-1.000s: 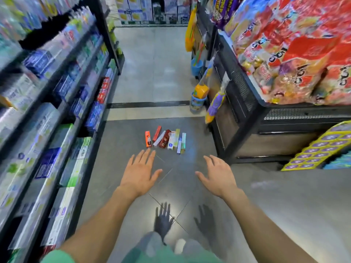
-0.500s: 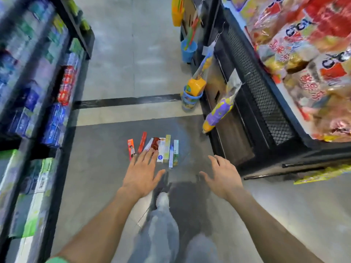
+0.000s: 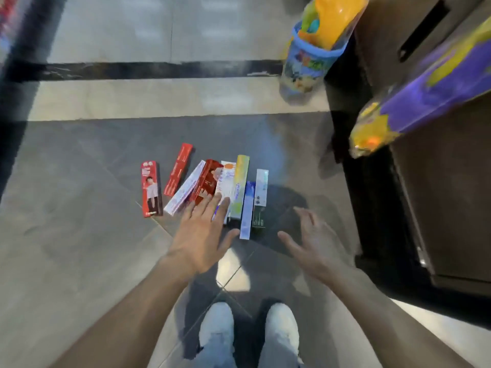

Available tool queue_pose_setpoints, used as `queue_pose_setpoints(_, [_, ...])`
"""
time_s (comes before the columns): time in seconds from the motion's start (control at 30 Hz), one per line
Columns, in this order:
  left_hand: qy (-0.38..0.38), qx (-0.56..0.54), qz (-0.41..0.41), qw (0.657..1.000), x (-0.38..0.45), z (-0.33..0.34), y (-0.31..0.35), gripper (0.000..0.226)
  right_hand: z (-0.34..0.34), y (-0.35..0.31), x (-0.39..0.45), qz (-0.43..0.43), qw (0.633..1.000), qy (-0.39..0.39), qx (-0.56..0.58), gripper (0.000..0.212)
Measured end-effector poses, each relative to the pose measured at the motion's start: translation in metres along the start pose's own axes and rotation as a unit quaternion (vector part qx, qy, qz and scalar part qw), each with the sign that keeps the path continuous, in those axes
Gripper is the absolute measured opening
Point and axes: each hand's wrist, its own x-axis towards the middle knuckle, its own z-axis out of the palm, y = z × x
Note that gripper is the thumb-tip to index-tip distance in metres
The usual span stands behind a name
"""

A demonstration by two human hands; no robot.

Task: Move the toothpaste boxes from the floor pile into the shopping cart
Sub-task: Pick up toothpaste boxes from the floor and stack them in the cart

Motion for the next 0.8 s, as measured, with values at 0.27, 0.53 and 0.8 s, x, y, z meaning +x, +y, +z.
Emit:
queue_pose_setpoints(0.27, [0.048,0.044,0.047,0.997,0.116,0.146,-0.046,0.085,0.139,0.041,0.156,-0.009,0.997,0.057,0.046,0.077])
queue_pose_setpoints(0.53, [0.089,0.047,0.043,0.994,0.158,0.159,-0.05,0.079,0.173,0.025,0.209,0.05,0.973,0.103,0.198,0.08])
queue_pose_setpoints(0.8, [0.118,-0.035,0.018,0.992,0.147,0.175,-0.023,0.083,0.169,0.039,0.219,0.13,0.942,0.08,0.3,0.042])
